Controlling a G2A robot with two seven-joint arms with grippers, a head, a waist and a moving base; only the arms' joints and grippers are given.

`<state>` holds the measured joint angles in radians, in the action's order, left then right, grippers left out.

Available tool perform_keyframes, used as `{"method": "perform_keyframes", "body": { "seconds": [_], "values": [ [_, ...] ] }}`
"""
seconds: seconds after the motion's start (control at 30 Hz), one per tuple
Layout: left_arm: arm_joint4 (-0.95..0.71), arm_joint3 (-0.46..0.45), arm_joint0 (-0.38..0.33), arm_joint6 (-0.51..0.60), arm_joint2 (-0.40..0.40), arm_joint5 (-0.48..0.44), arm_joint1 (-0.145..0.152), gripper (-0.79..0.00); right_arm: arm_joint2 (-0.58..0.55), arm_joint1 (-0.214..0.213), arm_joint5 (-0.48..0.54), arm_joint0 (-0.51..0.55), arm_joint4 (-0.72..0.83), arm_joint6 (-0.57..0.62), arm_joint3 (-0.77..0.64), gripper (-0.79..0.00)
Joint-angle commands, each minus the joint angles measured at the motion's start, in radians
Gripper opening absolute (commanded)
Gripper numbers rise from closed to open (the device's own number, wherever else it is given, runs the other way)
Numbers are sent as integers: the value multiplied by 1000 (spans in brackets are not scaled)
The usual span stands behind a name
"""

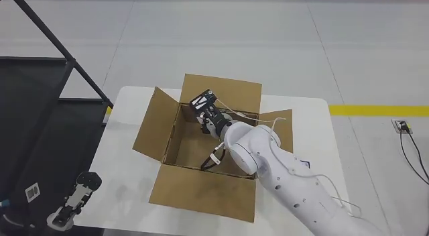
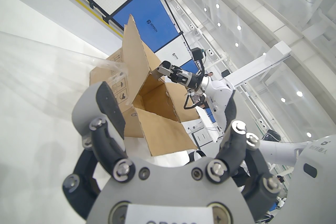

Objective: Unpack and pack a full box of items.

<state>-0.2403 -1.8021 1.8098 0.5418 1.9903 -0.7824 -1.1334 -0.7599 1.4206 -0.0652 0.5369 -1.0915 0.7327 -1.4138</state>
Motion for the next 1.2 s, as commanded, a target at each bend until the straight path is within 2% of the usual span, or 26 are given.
{"method": "perform_keyframes", "body": {
  "seconds": [0.0,0.6,0.9,1.17],
  "values": [
    [0,0,0,0,0,0,0,0,0,0,0,0,0,0,0,-785],
    [0,0,0,0,0,0,0,0,-2,0,-1,13,1,-7,13,-785],
    [0,0,0,0,0,0,0,0,50,42,53,-18,51,-36,193,-785],
    [0,0,0,0,0,0,0,0,144,120,43,-100,94,-61,434,-785]
  ]
}}
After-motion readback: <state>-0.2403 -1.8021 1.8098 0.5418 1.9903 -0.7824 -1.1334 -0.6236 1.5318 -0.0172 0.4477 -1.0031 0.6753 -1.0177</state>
